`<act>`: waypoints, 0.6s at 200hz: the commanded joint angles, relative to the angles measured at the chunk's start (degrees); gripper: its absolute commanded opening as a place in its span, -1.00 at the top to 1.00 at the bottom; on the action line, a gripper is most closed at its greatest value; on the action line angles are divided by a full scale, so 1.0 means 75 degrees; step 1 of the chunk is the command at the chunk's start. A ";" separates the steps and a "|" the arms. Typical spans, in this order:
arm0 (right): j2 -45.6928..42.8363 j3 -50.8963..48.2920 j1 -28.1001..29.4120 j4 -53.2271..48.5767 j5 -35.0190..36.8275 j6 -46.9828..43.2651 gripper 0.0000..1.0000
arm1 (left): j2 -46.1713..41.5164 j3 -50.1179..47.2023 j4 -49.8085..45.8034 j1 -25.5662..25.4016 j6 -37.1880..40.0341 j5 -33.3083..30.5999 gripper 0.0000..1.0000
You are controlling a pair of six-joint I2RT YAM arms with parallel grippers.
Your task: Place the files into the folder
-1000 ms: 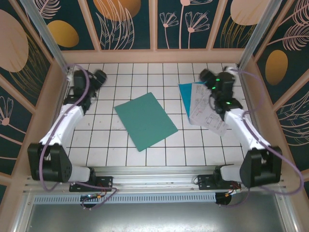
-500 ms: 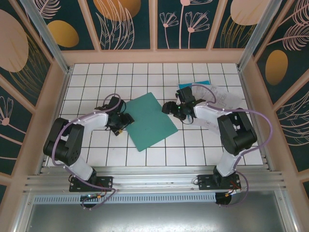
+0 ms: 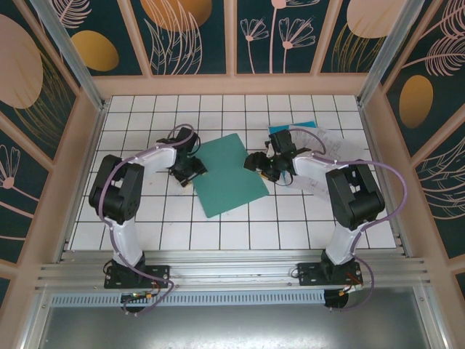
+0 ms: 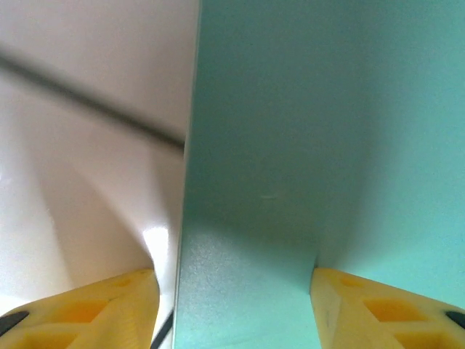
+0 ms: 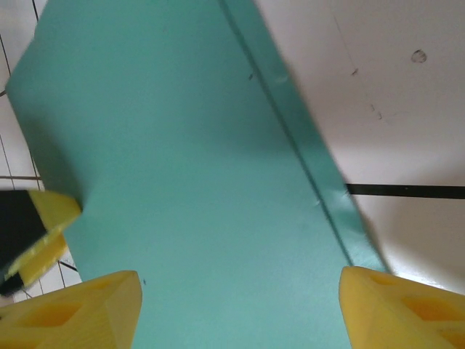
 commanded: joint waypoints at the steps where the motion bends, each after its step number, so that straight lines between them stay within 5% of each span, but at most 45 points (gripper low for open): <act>1: -0.0152 -0.0069 -0.0062 0.0096 -0.0293 0.0188 -0.45 | 0.0658 0.0839 0.1422 0.0105 0.0524 -0.0555 -0.16; 58: -0.0030 0.0044 -0.0233 0.0011 -0.0209 0.0365 -0.42 | 0.1566 0.2532 0.0922 0.0144 0.0815 -0.0807 -0.27; 79: 0.0063 0.0264 -0.0318 -0.0237 0.0086 0.0221 -0.39 | 0.1158 0.2226 0.0923 0.0126 0.0714 -0.0942 -0.46; 120: 0.0524 0.0693 -0.0406 -0.0519 0.0235 0.0019 -0.37 | 0.0094 0.1080 0.1076 -0.0043 0.0099 -0.0099 -0.51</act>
